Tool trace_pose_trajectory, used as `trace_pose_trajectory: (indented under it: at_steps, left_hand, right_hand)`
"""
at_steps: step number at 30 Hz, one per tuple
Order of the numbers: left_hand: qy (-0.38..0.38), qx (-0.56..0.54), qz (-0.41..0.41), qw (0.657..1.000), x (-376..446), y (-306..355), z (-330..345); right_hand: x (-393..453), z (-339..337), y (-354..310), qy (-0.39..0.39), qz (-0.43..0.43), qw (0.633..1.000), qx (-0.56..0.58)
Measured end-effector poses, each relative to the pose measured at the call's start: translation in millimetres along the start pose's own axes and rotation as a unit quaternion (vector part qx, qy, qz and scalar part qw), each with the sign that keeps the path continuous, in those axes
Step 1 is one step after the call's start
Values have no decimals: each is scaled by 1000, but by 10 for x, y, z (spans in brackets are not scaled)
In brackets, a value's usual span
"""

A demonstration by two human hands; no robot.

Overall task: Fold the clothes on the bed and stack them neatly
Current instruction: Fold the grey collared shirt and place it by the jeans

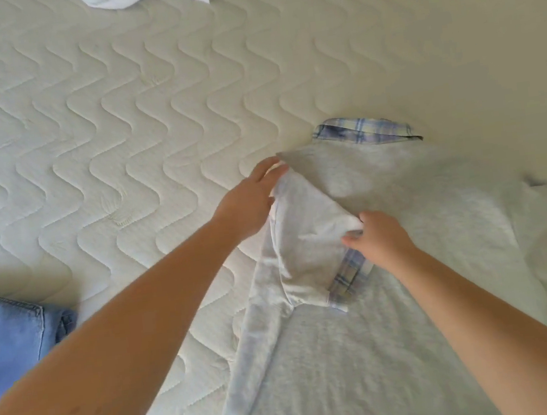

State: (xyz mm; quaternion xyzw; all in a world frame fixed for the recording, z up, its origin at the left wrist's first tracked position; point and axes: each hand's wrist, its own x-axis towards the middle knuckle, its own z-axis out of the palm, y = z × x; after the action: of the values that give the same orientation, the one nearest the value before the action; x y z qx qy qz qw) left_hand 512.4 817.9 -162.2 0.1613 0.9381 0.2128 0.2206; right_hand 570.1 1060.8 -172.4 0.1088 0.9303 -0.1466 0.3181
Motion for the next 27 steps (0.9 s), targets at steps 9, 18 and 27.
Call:
trace_pose_trajectory:
  at_steps: [9, 18, 27]
  left_hand:
    - [-193, 228, 95, 950, 850, 133, -448]
    - [-205, 128, 15, 970, 1135, 22, -682]
    - [-19, 62, -10, 998, 973, 44, -297]
  right_hand:
    - [-228, -625, 111, -92, -121, 969, 196]
    - [324, -596, 419, 83, -73, 983, 144]
    - [16, -176, 394, 283, -9, 941, 184]
